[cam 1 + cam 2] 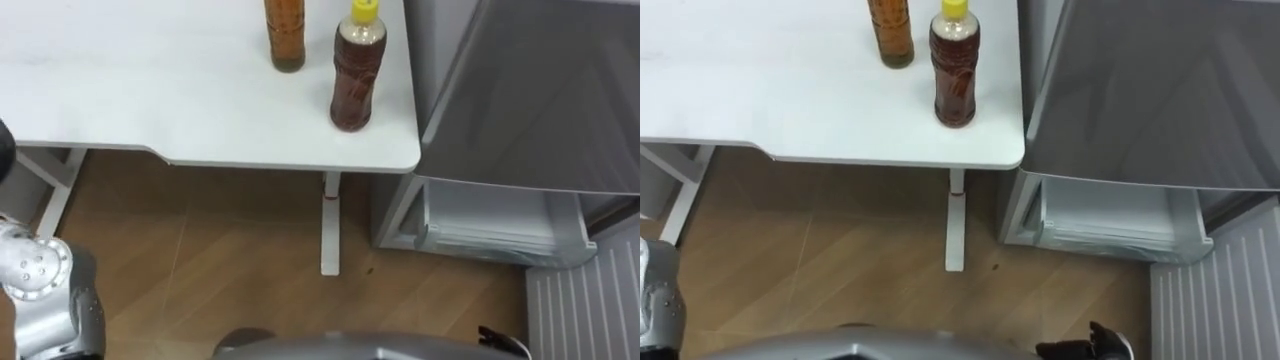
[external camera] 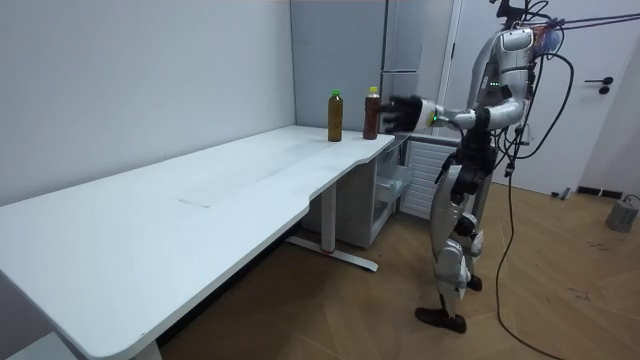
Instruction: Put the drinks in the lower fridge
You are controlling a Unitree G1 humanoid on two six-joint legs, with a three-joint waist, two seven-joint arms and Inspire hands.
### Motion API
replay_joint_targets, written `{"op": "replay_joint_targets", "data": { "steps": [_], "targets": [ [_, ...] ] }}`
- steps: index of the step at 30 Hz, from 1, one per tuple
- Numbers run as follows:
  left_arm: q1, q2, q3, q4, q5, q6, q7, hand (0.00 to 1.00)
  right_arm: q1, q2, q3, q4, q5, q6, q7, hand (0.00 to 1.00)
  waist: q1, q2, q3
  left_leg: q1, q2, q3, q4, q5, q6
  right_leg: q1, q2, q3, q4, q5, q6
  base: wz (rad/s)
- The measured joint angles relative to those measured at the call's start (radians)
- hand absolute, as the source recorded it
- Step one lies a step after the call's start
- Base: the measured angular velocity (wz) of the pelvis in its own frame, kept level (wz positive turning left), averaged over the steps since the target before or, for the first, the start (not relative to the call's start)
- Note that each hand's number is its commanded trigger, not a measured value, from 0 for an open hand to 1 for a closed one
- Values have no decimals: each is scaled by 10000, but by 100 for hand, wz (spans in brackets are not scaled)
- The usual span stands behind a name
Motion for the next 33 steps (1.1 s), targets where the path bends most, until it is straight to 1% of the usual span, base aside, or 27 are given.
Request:
{"op": "replay_joint_targets", "data": {
  "steps": [2, 3, 5, 7, 8, 9, 10, 11, 12, 14, 15, 17, 18, 20, 21, 23, 28, 32, 33],
  "targets": [
    [-53, 7, 6, -1012, 725, -33, -245, 0, 49, -5, -103, -7, -5, -39, 13, 0, -153, 69, 16, 10, -3, -13, -2, 0, 0, 20, 3, 13, -16, 0, 0, 0],
    [-94, 8, 6, -1221, 926, -35, -336, 0, 23, -5, -138, -8, -3, -57, 14, 0, -178, 86, 27, 9, -3, -14, -5, 0, 0, 24, 6, 16, -23, 0, 0, 0],
    [-361, 29, -37, -1771, 1517, -75, -690, 0, 162, -30, -252, -5, -5, -216, 55, 0, -287, 172, 37, 44, -5, -10, -85, 1, -1, 95, 19, 15, -123, 7, -11, 0],
    [-432, 30, -179, -2249, 1536, -82, -917, 0, 184, -104, -265, -4, -6, -296, 224, 0, -426, 213, 32, 90, -6, -9, -148, 9, -14, 123, 25, 17, -138, 8, -11, 0],
    [-475, 49, -259, -2526, 1534, -98, -1161, 0, 182, -141, -261, -11, -10, -366, 327, 0, -485, 228, 35, 97, -4, -8, -164, 13, -19, 118, 33, 21, -148, 7, -12, 0],
    [-525, 87, -361, -2654, 1534, -98, -1236, 0, 186, -146, -261, -6, -10, -388, 358, 0, -518, 237, 31, 101, -3, -9, -164, 14, -20, 116, 36, 21, -153, 7, -11, 0],
    [-613, 180, -538, -2896, 1534, -101, -1487, 0, 192, -150, -277, -2, -10, -411, 393, 0, -571, 227, 21, 120, -3, -4, -156, 20, -27, 116, 36, 18, -158, 7, -11, 0],
    [-700, 206, -579, -3062, 1535, -126, -1835, 0, 173, -158, -322, -8, -57, -419, 410, 0, -597, 199, 44, 163, -3, 14, -174, 26, -31, 123, 36, 40, -154, 7, -11, -4],
    [-782, 210, -619, -3102, 1534, -126, -2010, 0, 164, -168, -340, -6, -83, -419, 419, 0, -637, 212, 42, 179, -3, 23, -176, 27, -31, 125, 37, 66, -153, 7, -11, -5],
    [-1166, 210, -1008, -3452, 1281, -110, -2589, 0, 109, -203, -331, 3, -45, -407, 502, 0, -700, 211, 74, 186, -3, 33, -175, 27, -30, 120, 38, 113, -156, 7, -11, -4],
    [-1284, 211, -1138, -3533, 1121, -112, -2798, 0, 90, -202, -325, 14, -24, -397, 521, 0, -708, 210, 84, 189, -3, 37, -176, 27, -30, 118, 41, 151, -158, 7, -11, -6],
    [-1661, 216, -1583, -3565, 618, -98, -3613, 0, -27, -211, -271, 54, -2, -347, 568, 0, -818, 205, 113, 218, 1, 87, -187, 27, -30, 119, 41, 255, -158, 7, -11, -7],
    [-1707, 218, -1700, -3566, 484, -96, -3802, 0, -58, -207, -259, 58, -17, -339, 577, 0, -876, 200, 116, 222, 1, 89, -189, 27, -30, 119, 42, 275, -158, 7, -11, -4],
    [-1752, 229, -2134, -3539, 105, -69, -4614, 0, -210, -175, -257, 55, -92, -334, 602, 0, -1066, 176, 126, 245, 2, 122, -226, 27, -30, 93, 43, 315, -153, 6, -11, -6],
    [-1766, 229, -2237, -3527, 17, -33, -4824, 0, -221, -174, -259, 60, -95, -332, 603, 0, -1107, 173, 124, 252, 2, 136, -252, 27, -30, 67, 43, 347, -149, 6, -11, -15],
    [-1841, 230, -2559, -3522, -664, 203, -5636, 0, -266, -180, -271, 98, -119, -329, 638, 0, -1212, 168, 128, 249, 3, 217, -268, 30, -25, -16, 42, 458, -123, 8, -13, -12],
    [-1853, 248, -2936, -3532, -950, 488, -7003, 0, -346, -144, -288, 59, -80, -323, 690, 0, -1493, 166, 123, 258, 4, 244, -266, 30, -24, -36, 44, 499, -119, 9, -14, -3],
    [-1937, 247, -2949, -3530, -951, 714, -7922, 0, -407, -122, -437, 91, -96, -324, 727, 0, -1650, 190, 112, 271, 6, 245, -297, 30, -24, -42, 47, 503, -128, 9, -14, 0],
    [-1979, 247, -2949, -3531, -950, 745, -8020, 0, -410, -120, -459, 108, -95, -324, 748, 0, -1650, 191, 111, 272, 7, 245, -297, 30, -24, -42, 48, 504, -128, 9, -14, 0]
  ]
}}
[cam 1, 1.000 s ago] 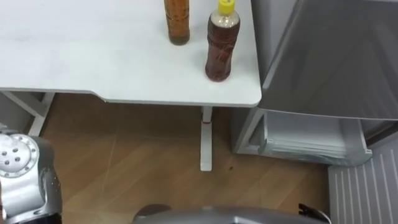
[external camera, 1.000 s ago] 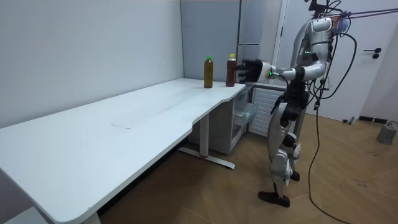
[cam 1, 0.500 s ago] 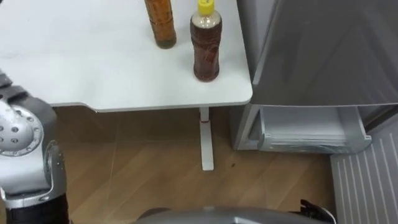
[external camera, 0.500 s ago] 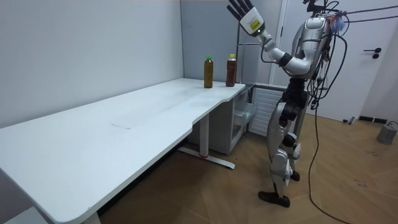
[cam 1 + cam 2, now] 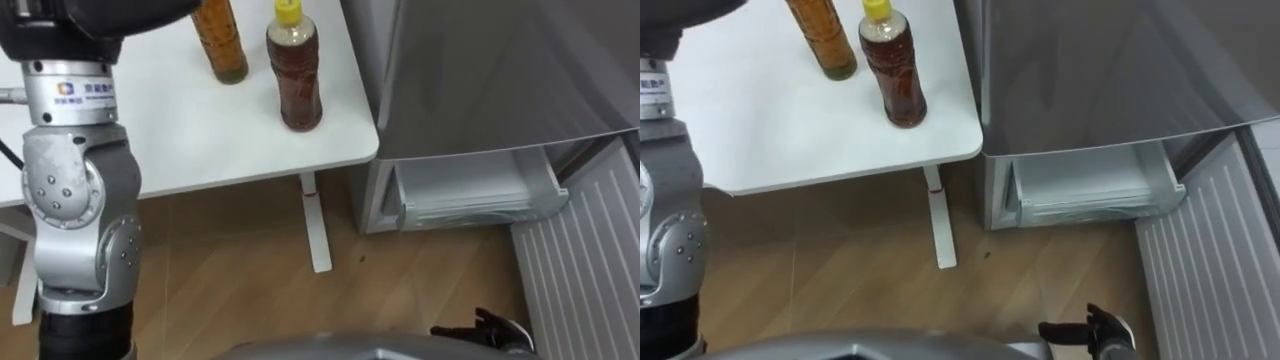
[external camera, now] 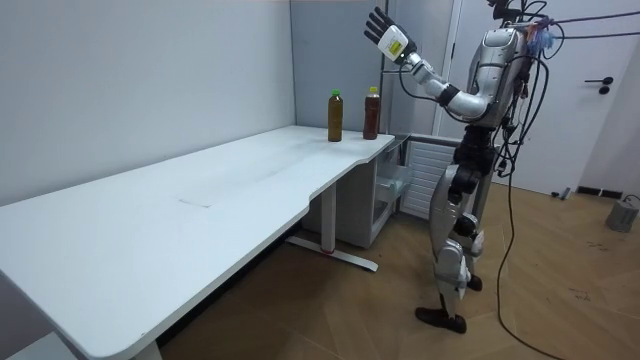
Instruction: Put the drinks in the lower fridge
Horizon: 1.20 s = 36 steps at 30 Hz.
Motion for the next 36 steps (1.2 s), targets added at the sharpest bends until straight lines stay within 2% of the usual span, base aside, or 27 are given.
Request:
{"op": "replay_joint_targets", "data": {
  "steps": [5, 10, 14, 23, 31, 36],
  "targets": [
    [-152, -2, -12, 0, 4, 249, -453, 0, -18, 9, -211, 166, -51, 4, 57, 0, -43, 70, -35, 40, 0, 25, 1, 0, 0, 16, 1, 45, 0, 0, 0, 0],
    [-150, -3, -61, 61, 11, 601, -665, 0, -27, -14, -272, 64, -348, 33, 73, 0, -163, 94, -32, 45, 10, 78, -10, 0, 0, -8, 1, 94, 13, 0, 0, -1],
    [-136, -6, -204, 207, 33, 917, -957, 0, -28, -40, -288, -2, -348, 225, 152, 0, -169, 106, -33, 87, 18, 148, -15, 0, 0, -34, 4, 197, 39, 0, -1, -6],
    [0, -7, -197, 275, 38, 1137, -1233, 0, -26, -51, -290, -150, -581, 345, 164, 0, -156, 80, -24, 75, 63, 481, -55, -3, 6, -354, 4, 573, 191, 11, -16, -12],
    [56, -7, -199, 275, 37, 1234, -1797, 0, -37, -51, -282, -196, -673, 435, 164, 0, -140, 45, -39, 37, 68, 490, -74, -4, 6, -392, 10, 574, 192, 12, -19, 0],
    [112, -11, -252, 275, 35, 1426, -2235, 0, -99, -41, -265, -153, -664, 448, 157, 0, -125, 21, -57, -7, 68, 489, -72, -2, 6, -441, 12, 576, 191, 13, -19, 0]
  ]
}}
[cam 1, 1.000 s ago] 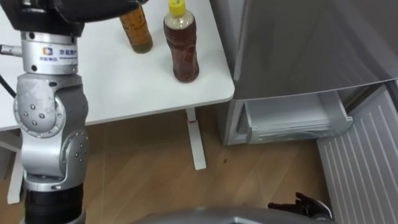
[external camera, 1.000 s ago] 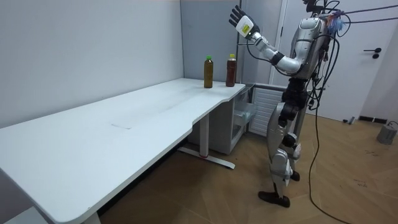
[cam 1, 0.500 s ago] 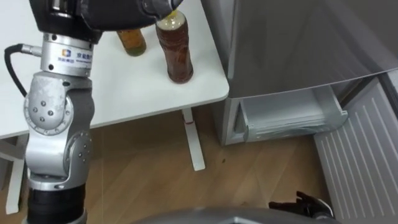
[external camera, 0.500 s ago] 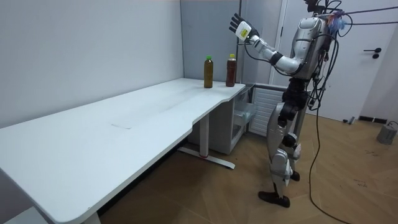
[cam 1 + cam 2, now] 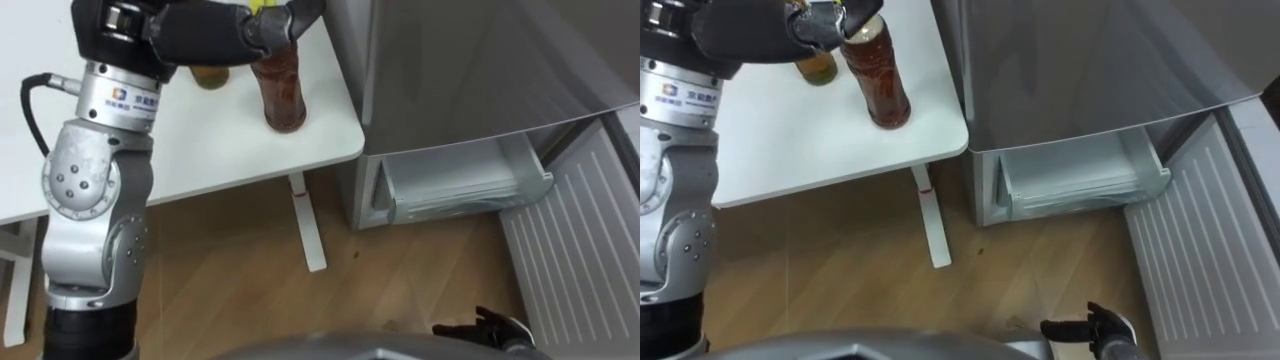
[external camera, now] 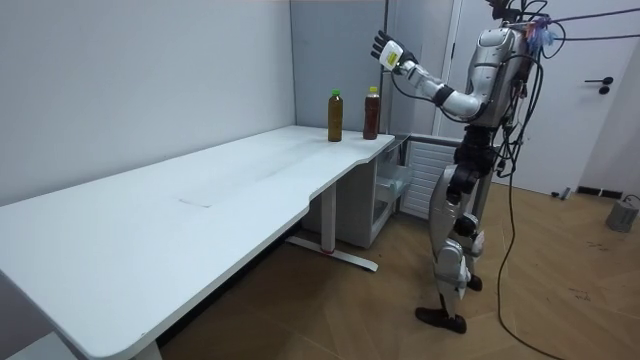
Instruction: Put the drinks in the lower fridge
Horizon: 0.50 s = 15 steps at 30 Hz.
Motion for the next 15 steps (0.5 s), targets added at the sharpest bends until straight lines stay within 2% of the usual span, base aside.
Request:
{"op": "replay_joint_targets", "data": {
  "steps": [3, 5, 11, 15],
  "targets": [
    [187, -3, -57, 1, 1, 28, -305, 0, -16, 8, 3, 42, 0, 17, -23, 0, -2, -11, -2, 2, 0, 1, 1, 0, 0, 0, 0, 0, -3, 0, 0, 0],
    [282, -6, -133, 2, 4, 171, -422, 0, -21, 8, 3, 42, -4, 110, -33, 0, -5, -21, 2, -8, 0, 0, 6, 0, 0, -2, 0, -4, -7, 0, 0, 0],
    [282, -18, -233, 19, 114, 422, -800, 0, -117, 8, 3, 100, -9, 221, -44, 0, -34, -37, 7, -11, 0, -2, 7, 0, 0, 0, 0, -3, -6, 0, 0, 0],
    [282, -24, -387, 80, 214, 453, -1043, 0, -147, 9, 4, 95, -15, 299, -62, 0, -36, -37, 6, -13, 0, -2, -6, 0, 0, -1, 0, -3, -9, 0, 0, 0]
  ]
}}
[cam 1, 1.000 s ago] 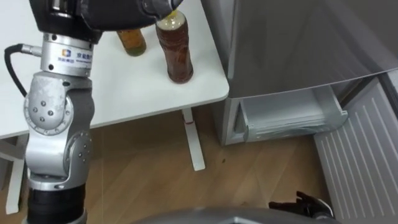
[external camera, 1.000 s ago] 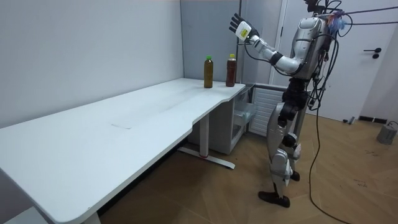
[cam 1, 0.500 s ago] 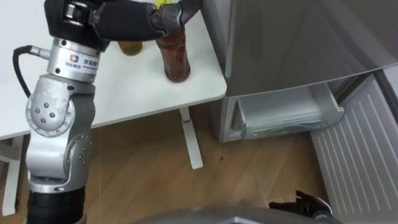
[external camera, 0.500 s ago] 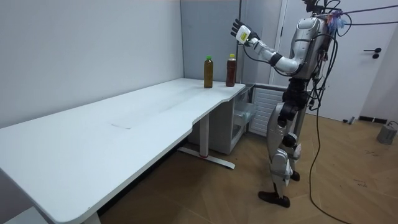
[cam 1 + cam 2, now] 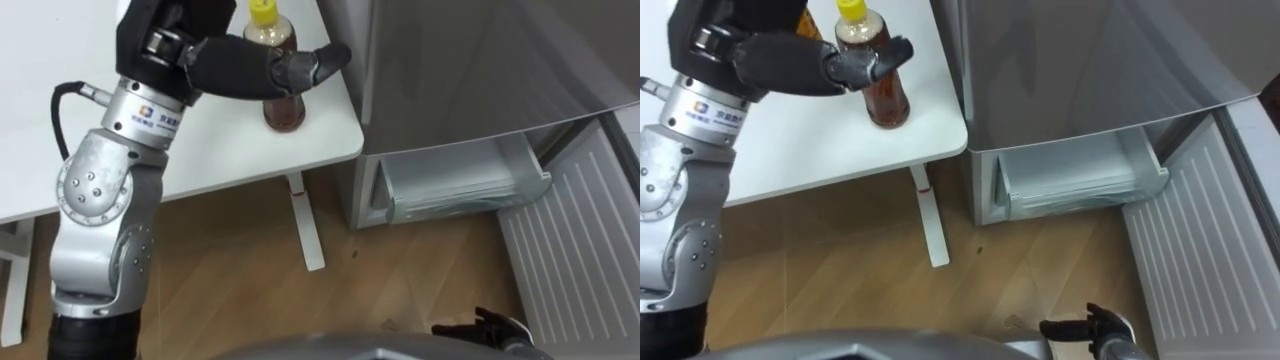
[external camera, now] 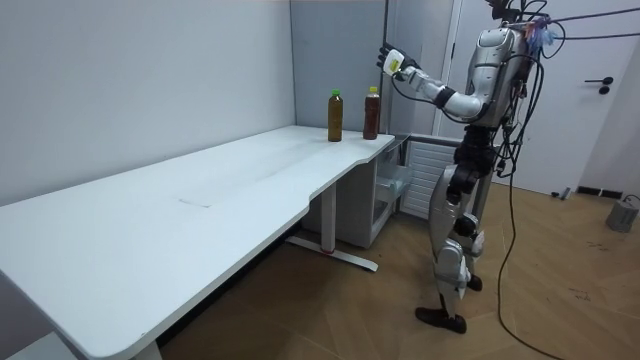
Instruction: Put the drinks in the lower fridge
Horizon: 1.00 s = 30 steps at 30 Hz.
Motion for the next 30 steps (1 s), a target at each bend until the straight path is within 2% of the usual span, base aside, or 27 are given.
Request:
{"op": "replay_joint_targets", "data": {
  "steps": [7, 13, 19, 25, 30],
  "targets": [
    [1, -40, -155, 351, 94, 279, -156, 0, -39, 13, 22, -27, -5, 120, -172, 0, -1, 13, -2, -18, 3, 1, -68, 1, -1, 4, 10, 12, -7, 0, 0, 0],
    [1, -98, -154, 356, 91, 282, -51, 0, 20, 42, 27, -102, 13, 94, -285, 0, -5, 66, -11, 11, 5, 9, -101, 2, -4, 10, 16, 10, -28, 0, 0, 0],
    [1, -115, -155, 912, 58, 279, 397, 0, 38, 55, 90, -99, 76, -7, -408, 0, 2, 71, 25, 130, 16, 32, -117, 2, -4, 61, 23, 25, -27, 0, 0, 0],
    [4, -109, -136, 1130, 47, 269, 810, 0, 65, 55, 106, -105, 220, -6, -523, 0, 23, 77, 20, 182, 32, 32, -151, 1, -8, 110, 41, 29, -5, 1, -3, 0],
    [4, -109, 104, 1375, 48, 126, 989, 0, 54, 61, 96, -30, 209, -190, -615, 0, 18, 79, 19, 192, 37, 3, -104, 2, -9, 203, 54, 30, -16, 9, -14, 0]
  ]
}}
